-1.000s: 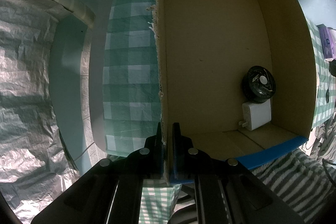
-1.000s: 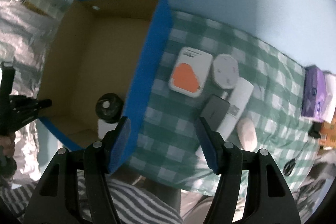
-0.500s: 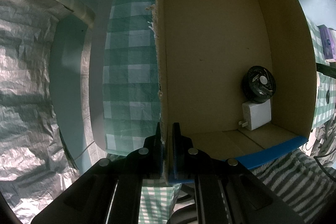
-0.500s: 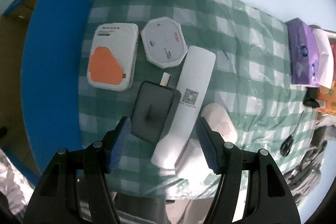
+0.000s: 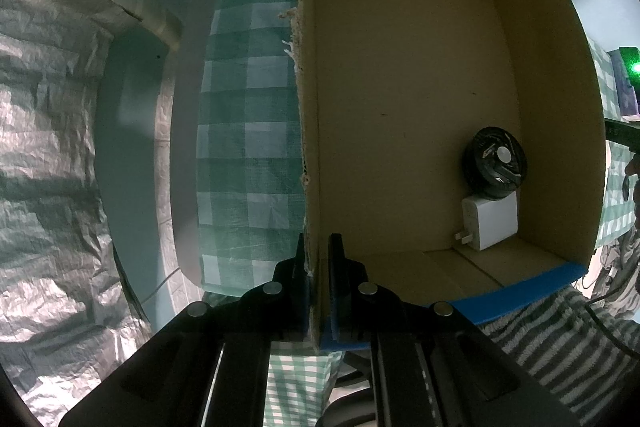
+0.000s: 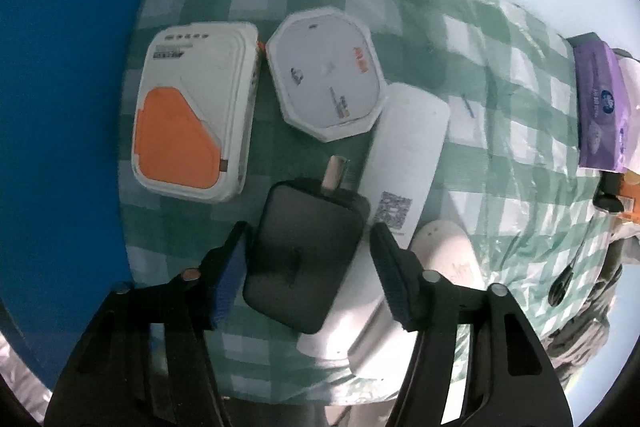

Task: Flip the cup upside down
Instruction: 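Close the right tool on the dark grey power bank, then lift the power bank and carry it over the box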

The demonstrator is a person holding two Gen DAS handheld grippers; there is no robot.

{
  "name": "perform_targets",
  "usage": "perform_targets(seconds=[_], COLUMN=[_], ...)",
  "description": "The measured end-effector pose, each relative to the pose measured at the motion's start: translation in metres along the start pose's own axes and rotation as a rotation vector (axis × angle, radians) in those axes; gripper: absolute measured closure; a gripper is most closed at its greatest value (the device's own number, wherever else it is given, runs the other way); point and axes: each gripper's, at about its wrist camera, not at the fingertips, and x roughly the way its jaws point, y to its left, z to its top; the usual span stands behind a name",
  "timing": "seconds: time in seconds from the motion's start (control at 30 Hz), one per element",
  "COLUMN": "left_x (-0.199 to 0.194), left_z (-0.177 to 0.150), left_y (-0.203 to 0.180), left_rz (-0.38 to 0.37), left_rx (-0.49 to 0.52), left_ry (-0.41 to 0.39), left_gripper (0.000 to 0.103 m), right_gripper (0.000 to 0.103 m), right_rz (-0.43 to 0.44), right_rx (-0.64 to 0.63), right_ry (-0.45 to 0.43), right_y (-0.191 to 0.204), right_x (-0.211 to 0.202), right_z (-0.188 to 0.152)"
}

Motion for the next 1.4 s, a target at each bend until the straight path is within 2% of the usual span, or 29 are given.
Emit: perform_targets(seconds=[0.1,0.13,0.17,0.27,0.57,0.73,0.87,1.07,1.4], left_x=[0.0,0.0,0.0,0.0,0.0,0.001,0.002,0.003,0.003], left_z=[0.001,0.0,0.0,0.001,0.002,0.002,0.002,0.002,0.003], left_y=[0.001,0.002,0.001,0.001,0.001,0.001,0.002,0.001,0.0], left_rz=[-0.002,-0.003,-0.003,-0.002,-0.003,-0.003,-0.007,0.0,0.0], left_rx=[-0.004,-0.006,-0.005,-0.006,-0.011,-0.009,-0.011,-0.009,-0.006], left_ry=[0.001,0.001,0.0,0.001,0.005,0.007,0.008,0.009,0.009], left_gripper=[0.097,0.097,0.097,0.097,0.097,0.096,0.096,0.096,0.096], right_gripper=[0.053,0.062,0.062,0.062,0.061,0.057,0.061,0.062,0.062], right_rz=[0.043,0.061,0.059,0.058,0.076,0.087,0.078,0.088,0.156], right_rx=[-0.019,-0.026,-0.036,-0.084,-0.091,-0.089,-0.104,-0.113,-0.132], right_ry=[-0.005,0.003,0.002,-0.016,-0.013,0.0,-0.012,0.005,-0.055], right_y=[0.003,0.006,0.01,0.017,0.02,0.018,0.019,0.018,0.007], right_x=[0.0,0.0,0.001,-0.001,-0.003,0.013,0.016,0.02,-0.014], right_z=[0.001,0.0,-0.001,-0.003,-0.009,-0.006,-0.004,-0.016,-0.033])
